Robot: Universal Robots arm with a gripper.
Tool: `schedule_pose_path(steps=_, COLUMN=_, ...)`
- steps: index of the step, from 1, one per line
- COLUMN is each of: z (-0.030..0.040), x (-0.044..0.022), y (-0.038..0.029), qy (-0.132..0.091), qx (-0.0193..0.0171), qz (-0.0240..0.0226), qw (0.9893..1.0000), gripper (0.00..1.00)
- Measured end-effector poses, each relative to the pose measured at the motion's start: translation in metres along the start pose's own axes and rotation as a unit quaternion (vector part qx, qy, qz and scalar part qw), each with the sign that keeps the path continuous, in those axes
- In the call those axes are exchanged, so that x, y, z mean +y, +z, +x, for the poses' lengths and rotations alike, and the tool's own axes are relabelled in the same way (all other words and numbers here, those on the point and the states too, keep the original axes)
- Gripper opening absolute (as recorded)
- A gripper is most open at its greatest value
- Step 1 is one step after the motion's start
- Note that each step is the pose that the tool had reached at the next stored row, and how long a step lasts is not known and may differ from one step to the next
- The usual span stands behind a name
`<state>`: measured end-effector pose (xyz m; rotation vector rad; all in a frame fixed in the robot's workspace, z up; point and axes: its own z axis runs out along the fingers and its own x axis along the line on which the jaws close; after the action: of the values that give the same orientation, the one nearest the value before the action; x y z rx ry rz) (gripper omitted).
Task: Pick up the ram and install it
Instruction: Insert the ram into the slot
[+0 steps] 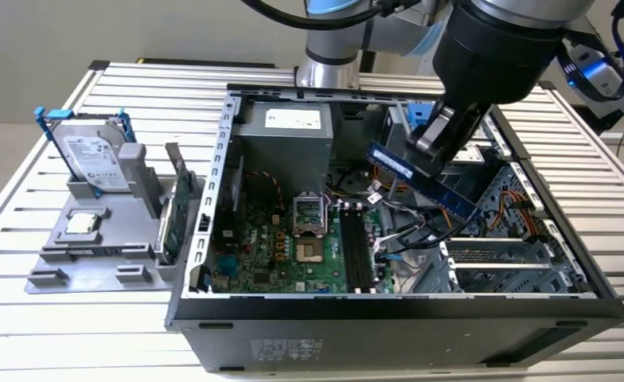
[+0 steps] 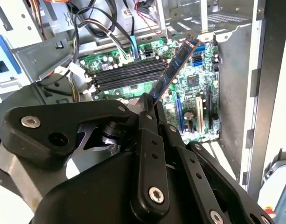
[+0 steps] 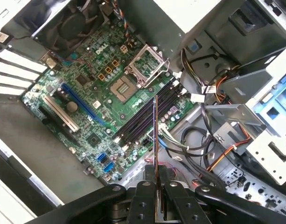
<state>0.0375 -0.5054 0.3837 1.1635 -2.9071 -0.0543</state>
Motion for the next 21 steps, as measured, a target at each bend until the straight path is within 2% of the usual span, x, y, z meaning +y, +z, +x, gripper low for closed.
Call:
schedule_pose_path(steps=6, z=0.0000, x=0.0000, y=0.0001, qy=0.029, qx=-0.0010, qz=0.0001, qw=0.9996, gripper=0.00)
schedule_pose_path(steps=11, z=0.0000, x=0.0000, y=0.0001, qy=0.052, qx=-0.0019, qz=0.0002, qw=0.9986, gripper=0.00)
schedule_pose_path(steps=16, z=0.0000, x=0.0000, y=0.0001, qy=0.076, qx=-0.0027, qz=0.0003, qw=0.9971, gripper=0.00)
schedule_pose_path(steps=21, z=0.0000, x=0.0000, y=0.0001, qy=0.099, qx=-0.0036, qz=0.0003, qw=0.9950, gripper=0.00)
